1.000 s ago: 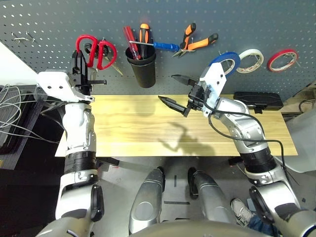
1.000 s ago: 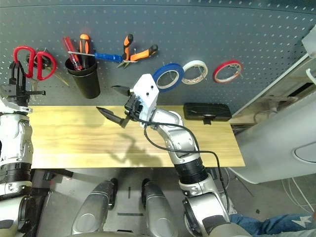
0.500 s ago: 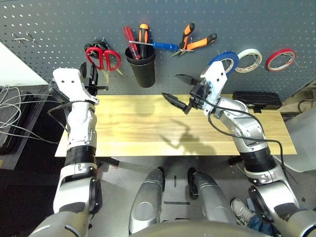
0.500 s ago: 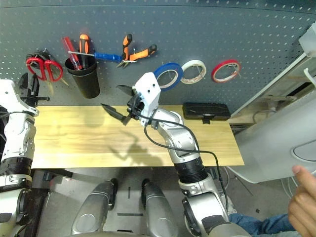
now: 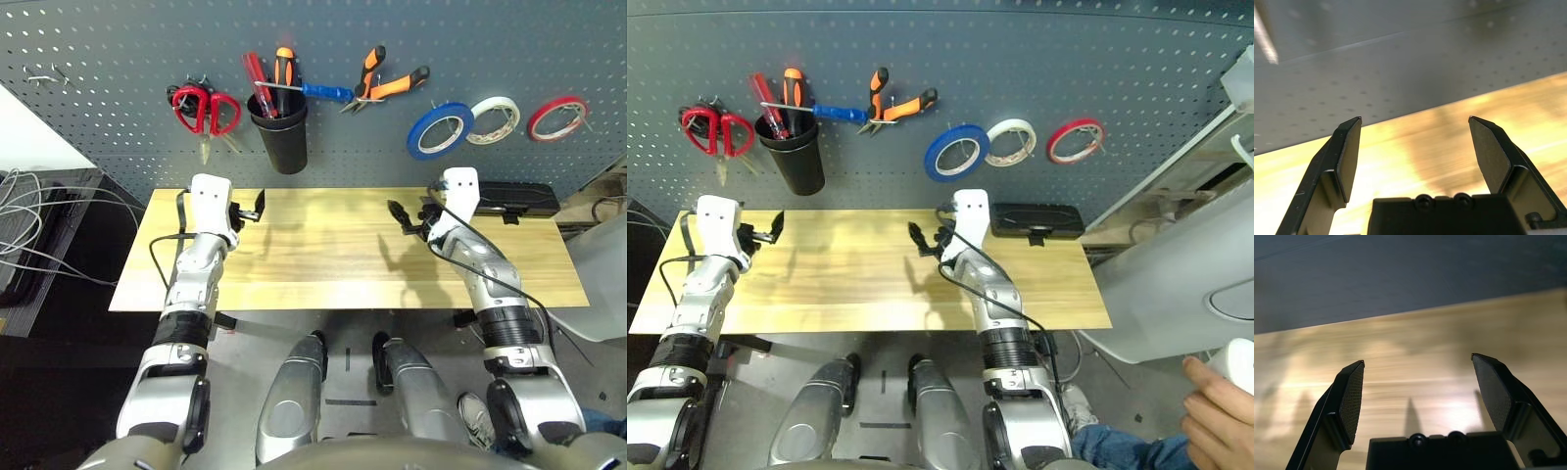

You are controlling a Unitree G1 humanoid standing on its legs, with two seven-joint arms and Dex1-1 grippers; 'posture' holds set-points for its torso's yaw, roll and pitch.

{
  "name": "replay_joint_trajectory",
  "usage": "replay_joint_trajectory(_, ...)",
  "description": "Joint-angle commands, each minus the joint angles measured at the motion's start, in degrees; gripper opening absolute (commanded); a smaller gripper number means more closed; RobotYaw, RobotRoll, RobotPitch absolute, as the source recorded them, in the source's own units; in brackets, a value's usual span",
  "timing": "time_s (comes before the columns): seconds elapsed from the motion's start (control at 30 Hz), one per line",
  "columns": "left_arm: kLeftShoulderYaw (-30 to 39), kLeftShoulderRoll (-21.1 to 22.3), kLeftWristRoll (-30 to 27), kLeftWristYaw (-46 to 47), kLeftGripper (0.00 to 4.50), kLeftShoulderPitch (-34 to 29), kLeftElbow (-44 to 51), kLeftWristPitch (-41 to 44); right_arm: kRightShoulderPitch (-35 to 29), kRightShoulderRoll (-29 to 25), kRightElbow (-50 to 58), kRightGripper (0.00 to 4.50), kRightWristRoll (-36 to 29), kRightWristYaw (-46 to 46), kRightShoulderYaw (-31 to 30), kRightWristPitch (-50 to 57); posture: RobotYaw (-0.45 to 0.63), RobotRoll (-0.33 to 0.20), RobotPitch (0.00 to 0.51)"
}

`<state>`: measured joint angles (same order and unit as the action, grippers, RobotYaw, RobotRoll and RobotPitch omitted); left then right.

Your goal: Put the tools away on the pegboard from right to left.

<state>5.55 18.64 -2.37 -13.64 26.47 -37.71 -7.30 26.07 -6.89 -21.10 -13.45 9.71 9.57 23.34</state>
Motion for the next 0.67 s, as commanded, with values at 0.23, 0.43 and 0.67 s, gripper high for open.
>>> replay_joint_trajectory(0.23,-2.1,-3.3,2.5,2.0,4.46,4.1,-7.9,0.7,0.3,-4.6,-6.8,4.50,0.4,-2.4,4.4,-3.5,0.01,0.000,0.260)
replay_joint_trajectory(0.43,-2.0,-3.0,2.9,2.9,4.46,5.9,-9.4,0.3,1.6,-8.2,-10.9,4.50,0.3,-1.4,6.1,-5.5,0.04,0.000,0.267)
replay_joint_trajectory(0.67,-1.8,-2.5,2.8,3.4,4.46,4.2,-5.4,1.1,3.6,-10.0,-17.5,4.50,0.4,-0.3,6.7,-9.6,0.06,0.000,0.245)
